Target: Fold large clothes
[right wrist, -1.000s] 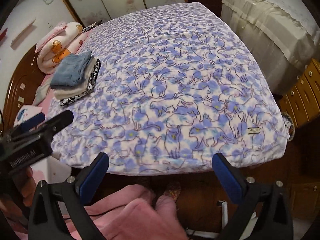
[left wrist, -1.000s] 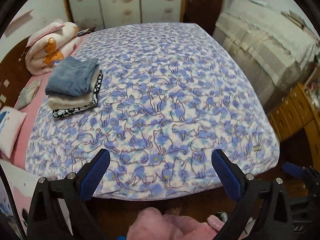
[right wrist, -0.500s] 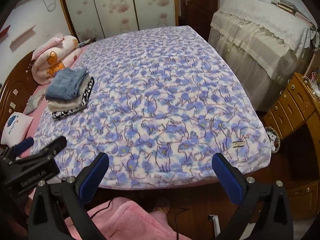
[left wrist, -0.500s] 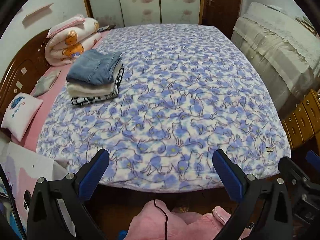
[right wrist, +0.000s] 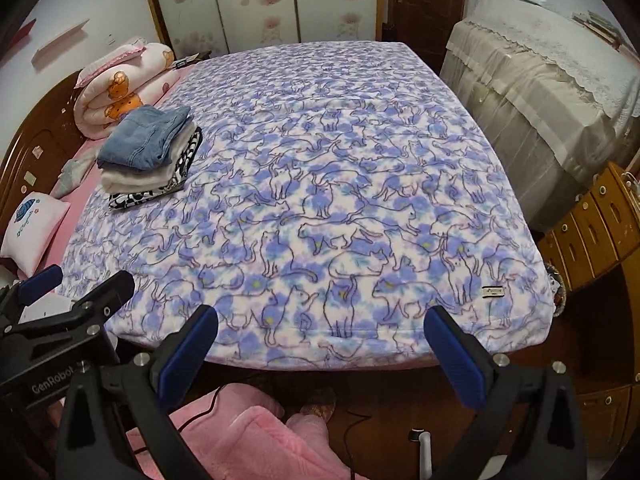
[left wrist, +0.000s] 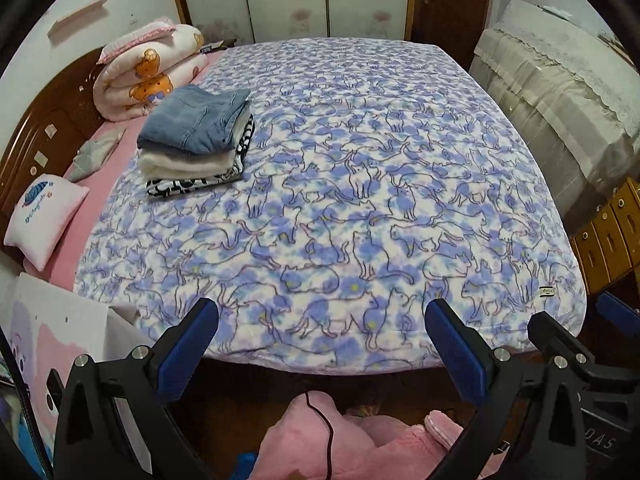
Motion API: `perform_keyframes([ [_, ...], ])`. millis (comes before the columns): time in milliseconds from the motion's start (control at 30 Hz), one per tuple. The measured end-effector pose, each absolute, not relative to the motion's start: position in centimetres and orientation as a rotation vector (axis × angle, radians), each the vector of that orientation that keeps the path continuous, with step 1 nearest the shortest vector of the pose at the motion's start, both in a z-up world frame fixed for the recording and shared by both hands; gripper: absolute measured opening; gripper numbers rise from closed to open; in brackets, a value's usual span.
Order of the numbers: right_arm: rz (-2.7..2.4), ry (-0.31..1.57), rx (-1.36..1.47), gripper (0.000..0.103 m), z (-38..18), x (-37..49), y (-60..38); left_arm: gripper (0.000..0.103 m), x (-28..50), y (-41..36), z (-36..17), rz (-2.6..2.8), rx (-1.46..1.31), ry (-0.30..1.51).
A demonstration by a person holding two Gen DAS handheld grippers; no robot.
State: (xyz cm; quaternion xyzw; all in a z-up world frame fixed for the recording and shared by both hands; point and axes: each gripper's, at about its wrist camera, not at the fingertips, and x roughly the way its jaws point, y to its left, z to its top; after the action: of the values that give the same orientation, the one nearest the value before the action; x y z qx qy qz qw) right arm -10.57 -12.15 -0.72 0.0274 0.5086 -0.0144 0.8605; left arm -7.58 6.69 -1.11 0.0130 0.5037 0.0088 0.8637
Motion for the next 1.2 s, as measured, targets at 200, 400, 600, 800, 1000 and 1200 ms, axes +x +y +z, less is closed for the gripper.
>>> perform_keyframes([
  [200,-0.026,1.059,0.045,0.103,-0.7,-10.7,-11.9,0.102,-7.7,6.9,-1.3,0.020,0.023,1.058],
  [400,-0.010,1.062,0.045,0.103,-0.7,-10.3,-12.1,0.102,-8.0,6.8,-1.3,0.031,0.026,1.061],
  [600,-0.002,1.064,0.045,0.103,-0.8,-10.1,-12.0,0.102,-7.9,6.9,-1.3,0.033,0.020,1.065],
  [800,-0.001,1.065,0.046,0.103,-0.9,-9.9,-12.1,0.102,-8.1,6.6,-1.3,0.040,0.016,1.065],
  [1000,-0.010,1.067,0.054,0.103,-0.9,-9.6,-12.4,0.102,-7.8,6.1,-1.2,0.037,0.023,1.062],
  [1200,-0.010,1.066,0.059,0.103,-0.9,-9.4,-12.7,0.102,-7.0,6.0,-1.1,0.027,0.026,1.061],
])
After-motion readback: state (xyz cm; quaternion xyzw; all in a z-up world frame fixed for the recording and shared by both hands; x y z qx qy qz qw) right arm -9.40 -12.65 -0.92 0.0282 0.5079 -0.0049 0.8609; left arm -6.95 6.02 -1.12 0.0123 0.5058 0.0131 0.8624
